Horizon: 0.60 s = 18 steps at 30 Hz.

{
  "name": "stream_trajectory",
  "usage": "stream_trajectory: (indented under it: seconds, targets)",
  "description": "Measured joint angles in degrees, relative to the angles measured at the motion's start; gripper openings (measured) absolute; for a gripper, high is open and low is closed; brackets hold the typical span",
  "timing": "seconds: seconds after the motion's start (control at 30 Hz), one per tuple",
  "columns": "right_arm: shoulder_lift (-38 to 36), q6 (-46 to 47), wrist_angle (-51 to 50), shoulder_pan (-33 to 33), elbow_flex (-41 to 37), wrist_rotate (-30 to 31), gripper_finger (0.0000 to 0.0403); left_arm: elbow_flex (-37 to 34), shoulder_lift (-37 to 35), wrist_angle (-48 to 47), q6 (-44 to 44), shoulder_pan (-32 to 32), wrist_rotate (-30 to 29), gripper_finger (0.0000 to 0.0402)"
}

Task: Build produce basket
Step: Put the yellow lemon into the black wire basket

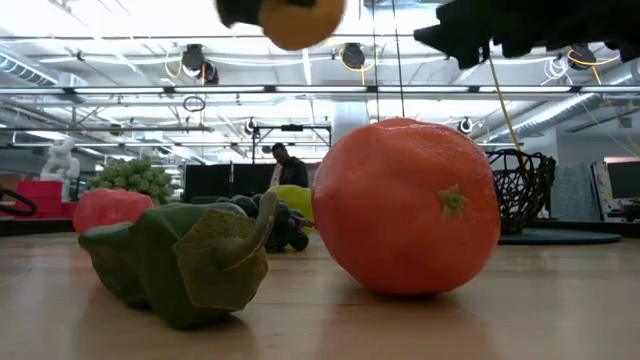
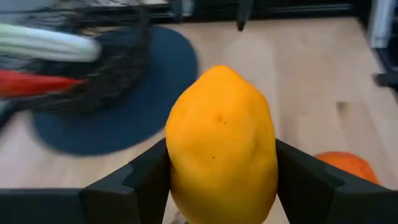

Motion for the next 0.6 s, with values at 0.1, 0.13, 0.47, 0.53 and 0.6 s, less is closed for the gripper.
stream_trajectory:
  seconds: [0.1,0.13,0.47,0.53,0.6]
  targets:
    - [2.31,-4.27,0.33,1.46,1.23,0.22,0.0259,-0.19,2.13,1.38,2.54,3.05,7.3,0.0244]
    - [3.16,-5.46,0.34,1.82,1.61,0.69,0.0266,-0.18,2.63,2.07,3.14,4.11,10.1,0.0244]
    - [11.94,-15.52,3.99,2.8,1.85,1.73,0.0322,-0.12,7.36,3.15,1.01,10.83,25.65,0.0245]
    - [13.91,-17.13,7.02,2.8,1.85,1.65,0.0322,-0.12,8.75,3.96,0.0,11.22,27.58,0.0245]
    - [16.14,-18.71,10.21,2.76,2.38,1.59,0.0322,-0.14,9.68,4.02,-0.8,11.48,28.94,0.0246]
